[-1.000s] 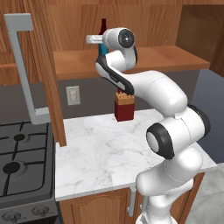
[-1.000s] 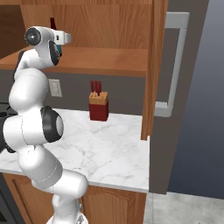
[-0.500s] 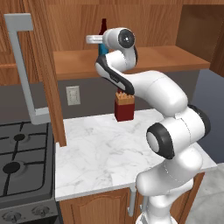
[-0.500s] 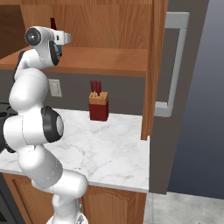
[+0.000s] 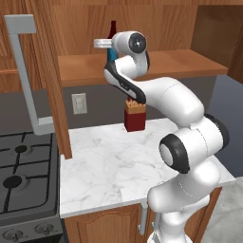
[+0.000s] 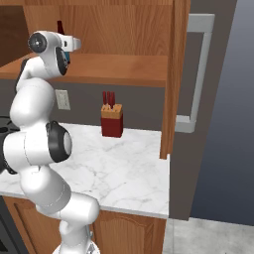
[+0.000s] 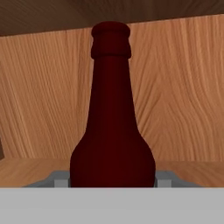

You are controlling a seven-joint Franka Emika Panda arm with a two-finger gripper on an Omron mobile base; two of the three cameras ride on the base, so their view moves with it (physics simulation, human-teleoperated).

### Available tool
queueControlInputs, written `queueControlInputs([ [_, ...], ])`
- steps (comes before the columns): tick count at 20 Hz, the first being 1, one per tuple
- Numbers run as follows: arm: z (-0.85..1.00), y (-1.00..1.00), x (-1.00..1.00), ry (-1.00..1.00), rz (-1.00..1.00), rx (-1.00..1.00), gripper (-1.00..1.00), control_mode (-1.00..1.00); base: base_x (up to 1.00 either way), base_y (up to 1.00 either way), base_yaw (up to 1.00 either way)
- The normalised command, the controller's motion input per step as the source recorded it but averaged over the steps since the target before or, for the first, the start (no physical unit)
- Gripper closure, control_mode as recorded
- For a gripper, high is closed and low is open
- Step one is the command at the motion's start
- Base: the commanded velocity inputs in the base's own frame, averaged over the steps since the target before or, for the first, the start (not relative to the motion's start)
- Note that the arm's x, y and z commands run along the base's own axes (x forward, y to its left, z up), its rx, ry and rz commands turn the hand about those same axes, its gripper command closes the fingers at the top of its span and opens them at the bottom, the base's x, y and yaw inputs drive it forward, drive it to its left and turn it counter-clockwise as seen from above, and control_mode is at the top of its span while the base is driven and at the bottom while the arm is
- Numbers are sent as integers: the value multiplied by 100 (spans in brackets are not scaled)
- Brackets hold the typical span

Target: Get the candle and the beer from the cabinet and move them to the dining counter.

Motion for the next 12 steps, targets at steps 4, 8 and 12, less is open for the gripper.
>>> queueControlInputs([
  [4, -14, 0, -19, 0, 0, 0, 100, -100, 0, 0, 0],
  [8, -16, 0, -55, -4, 0, 0, 100, -100, 0, 0, 0],
  [12, -3, -15, -99, -15, 0, 0, 100, -100, 0, 0, 0],
])
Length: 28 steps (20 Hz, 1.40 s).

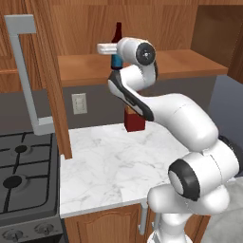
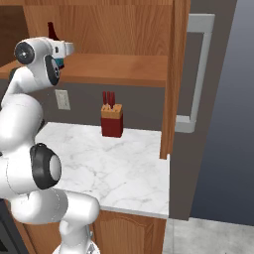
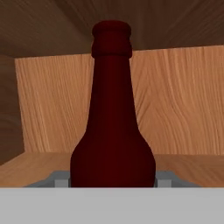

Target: Get the candle and the beer from the cabinet and move them to the dining counter.

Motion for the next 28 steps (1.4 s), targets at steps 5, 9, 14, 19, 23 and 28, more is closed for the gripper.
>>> queueControlInputs([
  [5, 15, -10, -100, -6, 0, 0, 100, -100, 0, 0, 0],
  [9, 45, -17, -100, 0, 0, 0, 100, -100, 0, 0, 0],
  [14, 56, -43, -100, 0, 4, 1, 100, -100, 0, 0, 0],
  [19, 3, -28, -100, 4, 8, 0, 100, -100, 0, 0, 0],
  [23, -18, -15, -100, 7, 12, 0, 100, -100, 0, 0, 0],
  [28, -24, -4, -100, 9, 13, 0, 100, -100, 0, 0, 0],
])
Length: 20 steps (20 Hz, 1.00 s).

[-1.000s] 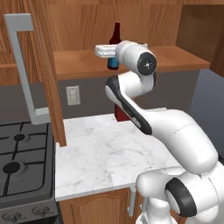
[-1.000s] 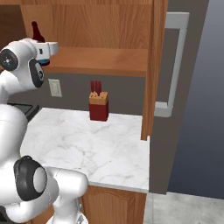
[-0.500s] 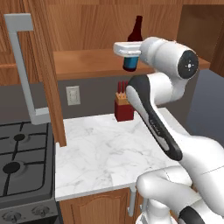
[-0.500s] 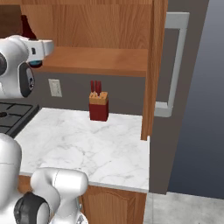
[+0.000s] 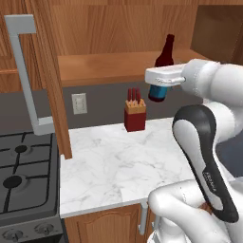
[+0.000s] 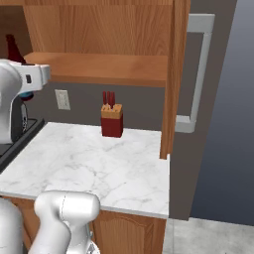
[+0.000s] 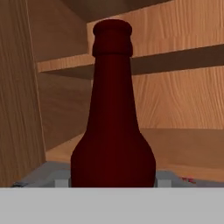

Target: Get the candle and the beer from the cabinet and move them to the dining counter.

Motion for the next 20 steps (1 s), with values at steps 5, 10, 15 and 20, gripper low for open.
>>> queueControlInputs([
  [5, -38, -6, -96, 7, 15, 0, 100, -100, 0, 0, 0],
  [10, -48, -3, -79, 3, 14, 0, 100, -100, 0, 0, 0],
  [15, -26, 1, -39, 5, 4, 0, 100, -100, 0, 0, 0],
  [20, 0, 0, 0, 0, 0, 0, 100, -100, 0, 0, 0],
])
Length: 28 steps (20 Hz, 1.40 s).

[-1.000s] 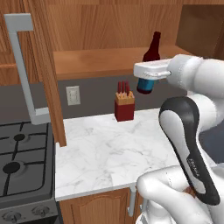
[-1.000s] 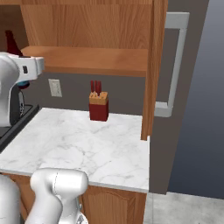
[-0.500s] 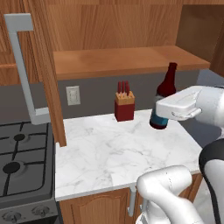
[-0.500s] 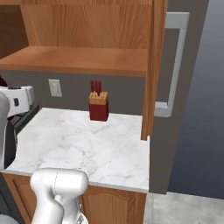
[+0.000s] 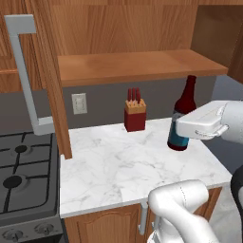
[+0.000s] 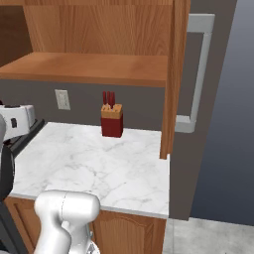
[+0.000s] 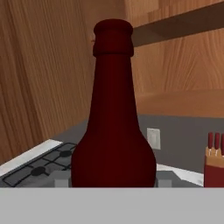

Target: Get the candle and the beer from the cabinet and move them to the dining counter.

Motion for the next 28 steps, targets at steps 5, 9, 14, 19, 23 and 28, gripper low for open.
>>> queueControlInputs([
  [5, -8, 0, -2, 0, 0, 0, 100, 100, -25, -1, 2],
  [9, 0, 0, 0, 0, 0, 0, 100, 100, -79, -3, 12],
  [14, 0, 0, 0, 0, 0, 0, 100, 100, -89, -13, 21],
  [19, 0, 0, 0, 0, 0, 0, 100, 100, -59, -41, 27],
  [23, 0, 0, 0, 0, 0, 0, 100, 100, -47, -73, 33],
  [28, 0, 0, 0, 0, 0, 0, 100, 100, -44, -98, 34],
])
